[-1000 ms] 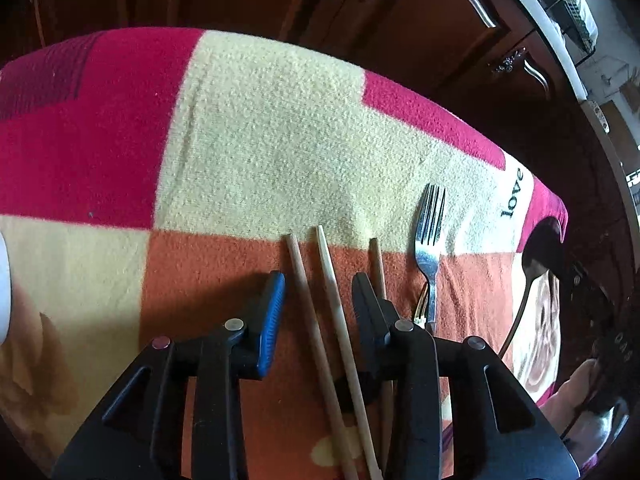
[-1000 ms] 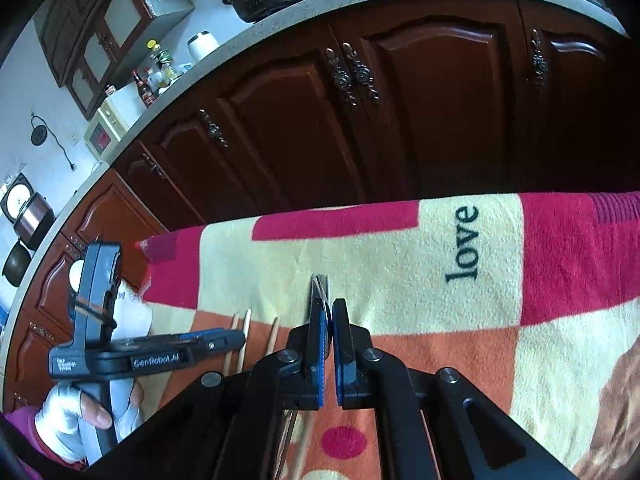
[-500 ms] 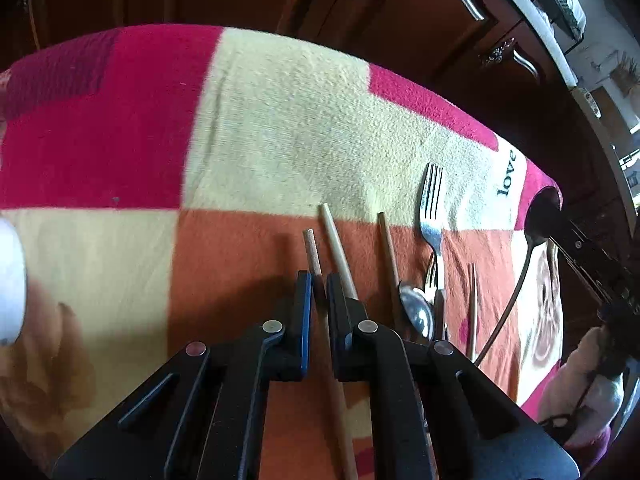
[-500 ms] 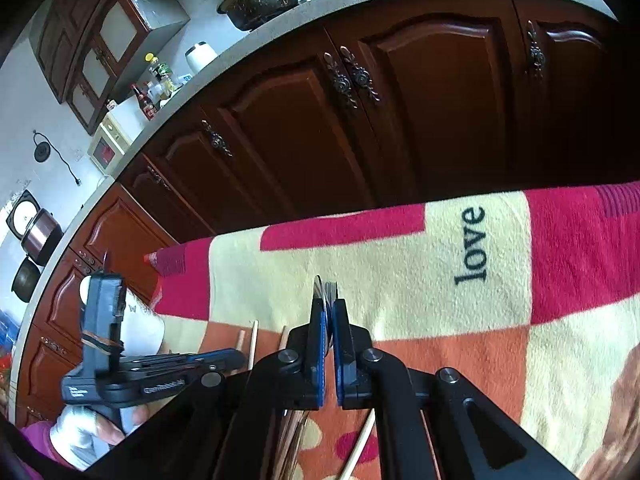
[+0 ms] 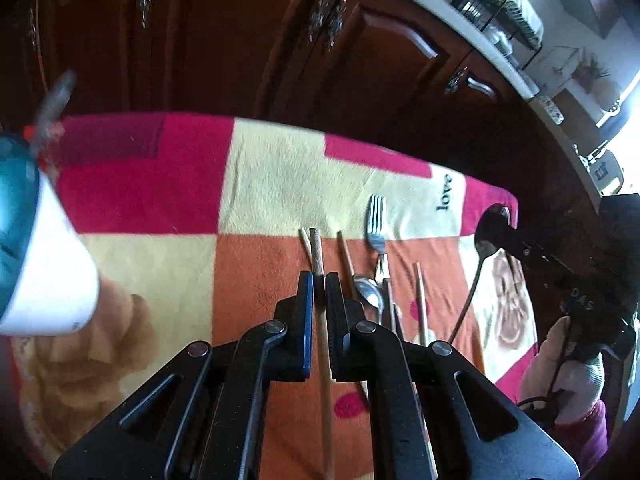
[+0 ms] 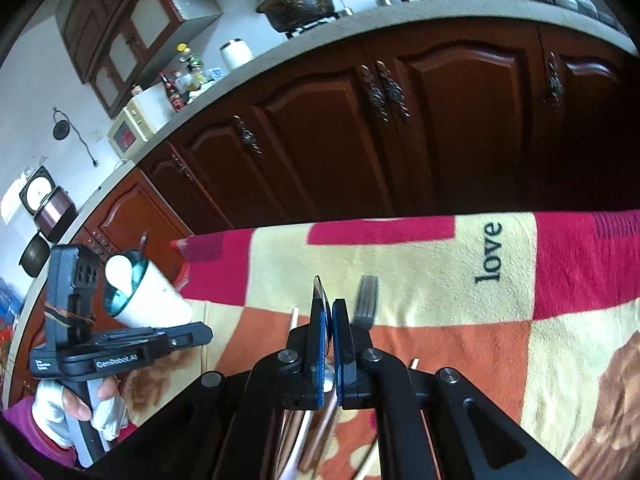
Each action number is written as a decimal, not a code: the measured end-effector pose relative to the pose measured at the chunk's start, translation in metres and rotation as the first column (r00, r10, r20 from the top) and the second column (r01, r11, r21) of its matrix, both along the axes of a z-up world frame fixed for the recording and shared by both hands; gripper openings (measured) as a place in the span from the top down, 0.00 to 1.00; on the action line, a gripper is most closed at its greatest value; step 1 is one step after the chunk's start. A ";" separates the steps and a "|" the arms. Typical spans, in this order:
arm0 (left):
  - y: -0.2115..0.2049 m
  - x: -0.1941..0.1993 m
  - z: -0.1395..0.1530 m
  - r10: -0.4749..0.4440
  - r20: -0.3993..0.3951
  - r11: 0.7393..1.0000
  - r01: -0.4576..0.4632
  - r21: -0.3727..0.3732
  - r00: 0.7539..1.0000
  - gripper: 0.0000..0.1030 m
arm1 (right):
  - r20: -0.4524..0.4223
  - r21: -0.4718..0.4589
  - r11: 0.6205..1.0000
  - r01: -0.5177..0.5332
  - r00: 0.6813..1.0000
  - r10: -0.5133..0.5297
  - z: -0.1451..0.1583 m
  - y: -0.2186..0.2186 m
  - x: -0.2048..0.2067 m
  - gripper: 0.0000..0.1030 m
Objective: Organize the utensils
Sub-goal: 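Lift and carry chopstick and metal spoon over the white cup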
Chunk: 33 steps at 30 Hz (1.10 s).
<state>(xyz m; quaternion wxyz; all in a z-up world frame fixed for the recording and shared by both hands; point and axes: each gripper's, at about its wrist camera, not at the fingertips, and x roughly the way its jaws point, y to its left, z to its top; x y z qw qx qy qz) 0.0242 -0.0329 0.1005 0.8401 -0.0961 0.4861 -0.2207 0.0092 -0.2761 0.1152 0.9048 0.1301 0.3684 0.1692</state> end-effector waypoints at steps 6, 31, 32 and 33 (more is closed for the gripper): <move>0.024 -0.018 0.039 0.019 0.072 1.000 -0.019 -0.001 0.997 0.96 | 0.035 0.019 0.999 -0.032 0.999 0.031 0.023 0.026 -0.015 0.97; 0.199 -0.018 0.168 0.249 0.295 0.967 -0.255 -0.018 0.923 0.96 | 0.186 0.033 0.969 -0.244 0.954 0.233 0.114 0.214 0.013 0.97; 0.205 -0.016 0.171 0.258 0.295 0.965 -0.262 -0.026 0.920 0.96 | 0.192 0.037 0.969 -0.245 0.953 0.234 0.116 0.220 0.017 0.97; 0.214 -0.014 0.175 0.267 0.295 0.963 -0.268 -0.038 0.917 0.96 | 0.197 0.041 0.969 -0.244 0.953 0.231 0.119 0.225 0.021 0.97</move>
